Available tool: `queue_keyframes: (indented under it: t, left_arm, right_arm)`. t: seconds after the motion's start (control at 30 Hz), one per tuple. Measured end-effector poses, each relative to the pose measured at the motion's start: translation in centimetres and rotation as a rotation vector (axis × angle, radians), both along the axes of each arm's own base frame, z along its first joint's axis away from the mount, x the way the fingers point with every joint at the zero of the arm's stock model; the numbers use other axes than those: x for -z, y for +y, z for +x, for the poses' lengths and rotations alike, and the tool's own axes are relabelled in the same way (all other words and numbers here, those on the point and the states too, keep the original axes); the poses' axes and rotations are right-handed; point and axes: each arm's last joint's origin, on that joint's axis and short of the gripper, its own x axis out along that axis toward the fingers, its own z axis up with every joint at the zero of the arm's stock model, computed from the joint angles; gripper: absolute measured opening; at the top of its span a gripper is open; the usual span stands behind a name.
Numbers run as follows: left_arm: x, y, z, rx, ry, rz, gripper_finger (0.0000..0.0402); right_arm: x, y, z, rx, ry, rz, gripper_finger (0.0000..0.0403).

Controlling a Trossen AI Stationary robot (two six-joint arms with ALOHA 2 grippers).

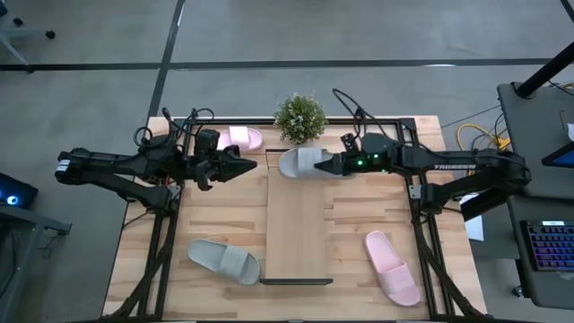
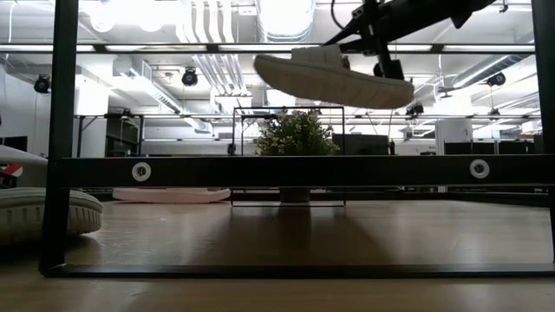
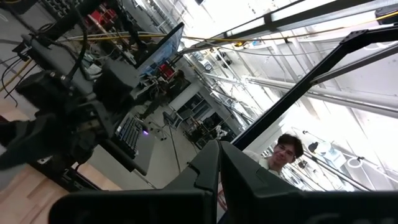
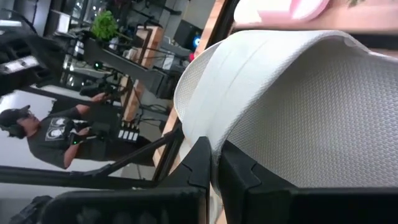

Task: Pick and place slides into the shelf
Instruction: Put the top gray slide on the shelf

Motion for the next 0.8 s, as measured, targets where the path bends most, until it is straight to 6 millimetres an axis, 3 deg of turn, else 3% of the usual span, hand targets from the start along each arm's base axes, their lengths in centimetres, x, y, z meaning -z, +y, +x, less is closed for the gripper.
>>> queue_keyframes:
  t: [0.23, 0.8]
  left_arm:
    - [-0.2, 0.0, -0.1, 0.000, -0.009, -0.001, 0.0000]
    - [-0.7, 0.0, -0.2, 0.001, -0.047, -0.005, 0.0000]
  right_arm:
    - [1.7, 0.6, 2.1, -0.033, 0.019, 0.010, 0.0009]
    - [4.0, 0.4, 4.2, -0.042, 0.041, -0.008, 0.0009]
